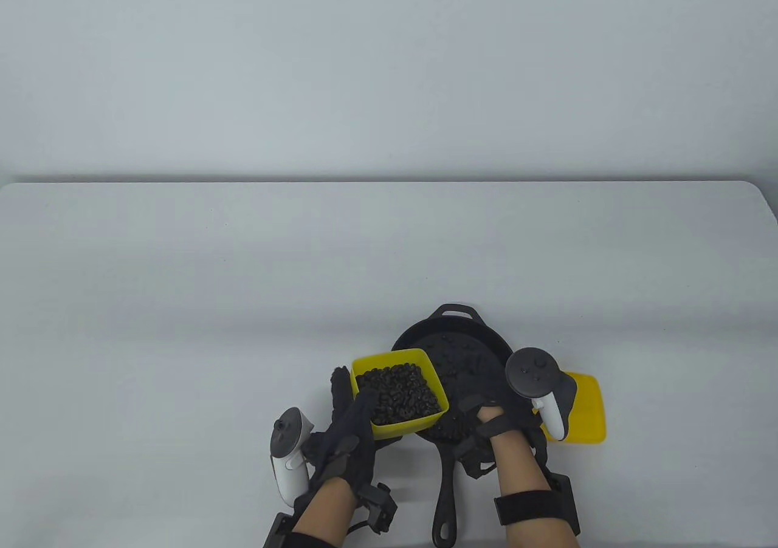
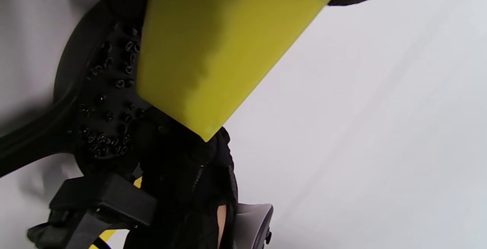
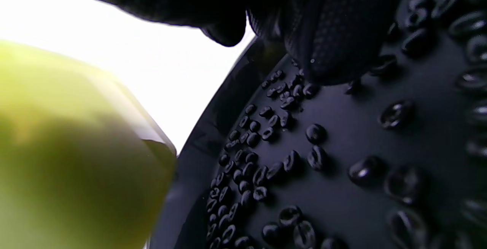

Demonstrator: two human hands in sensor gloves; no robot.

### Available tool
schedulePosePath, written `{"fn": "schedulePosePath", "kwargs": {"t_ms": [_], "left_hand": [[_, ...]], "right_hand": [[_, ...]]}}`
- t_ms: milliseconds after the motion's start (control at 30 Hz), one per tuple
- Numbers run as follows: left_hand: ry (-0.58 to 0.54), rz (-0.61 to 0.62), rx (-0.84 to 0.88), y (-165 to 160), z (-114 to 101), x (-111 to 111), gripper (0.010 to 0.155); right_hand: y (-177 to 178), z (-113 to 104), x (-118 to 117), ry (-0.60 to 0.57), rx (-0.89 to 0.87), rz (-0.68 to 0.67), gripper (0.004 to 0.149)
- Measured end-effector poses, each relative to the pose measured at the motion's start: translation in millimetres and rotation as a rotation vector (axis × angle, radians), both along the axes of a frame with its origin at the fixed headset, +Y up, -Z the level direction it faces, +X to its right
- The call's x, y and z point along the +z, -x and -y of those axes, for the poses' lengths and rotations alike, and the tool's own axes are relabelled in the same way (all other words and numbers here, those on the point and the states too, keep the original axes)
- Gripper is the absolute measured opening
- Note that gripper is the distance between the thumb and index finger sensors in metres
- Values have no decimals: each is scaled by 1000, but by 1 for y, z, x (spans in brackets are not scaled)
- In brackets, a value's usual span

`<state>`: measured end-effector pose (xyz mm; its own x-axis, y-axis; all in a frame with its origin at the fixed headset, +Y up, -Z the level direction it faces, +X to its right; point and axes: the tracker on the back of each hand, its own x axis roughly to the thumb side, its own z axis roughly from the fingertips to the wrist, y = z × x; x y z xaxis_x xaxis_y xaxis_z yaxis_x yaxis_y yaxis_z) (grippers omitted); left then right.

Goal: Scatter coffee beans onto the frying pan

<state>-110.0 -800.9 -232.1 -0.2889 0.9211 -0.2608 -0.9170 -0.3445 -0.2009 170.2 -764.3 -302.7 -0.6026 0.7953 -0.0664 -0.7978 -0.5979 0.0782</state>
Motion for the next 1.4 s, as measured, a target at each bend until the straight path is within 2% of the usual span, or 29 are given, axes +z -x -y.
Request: {"fn": "schedulePosePath", "kwargs": {"t_ms": [133, 267, 400, 500, 633, 800, 933, 1033, 1100, 1233, 1400], "left_hand": [[2, 11, -8, -4, 1, -1, 84], [-1, 29, -26, -8, 1, -1, 85], [-4, 41, -48, -12, 2, 0, 84], [-1, 45, -56, -16, 2, 2, 85], [-5, 68, -52, -22, 1, 3, 85], [-20, 73, -51, -26, 0, 4, 85], [-44, 78, -77, -26, -2, 5, 84], [-86, 96, -89, -29, -8, 7, 84], [-107, 92, -106, -29, -12, 7, 84], [-112, 94, -90, -24, -13, 8, 83], [-70, 95, -88, -22, -7, 7, 83]], "right_hand": [[2, -12, 4, -70, -16, 3, 49], [6, -30, 9, -171, -116, 3, 52], [15, -43, 13, -189, -221, -111, 66], [22, -45, 15, -195, -281, -186, 70], [33, -44, 15, -150, -275, -290, 72], [46, -41, 14, -7, -131, -429, 71], [55, -40, 13, 87, -3, -546, 78], [66, -40, 15, 103, 59, -605, 83], [75, -41, 18, 87, 28, -598, 81], [87, -41, 19, 84, -22, -622, 67], [87, -35, 22, 52, -20, -503, 45]]}}
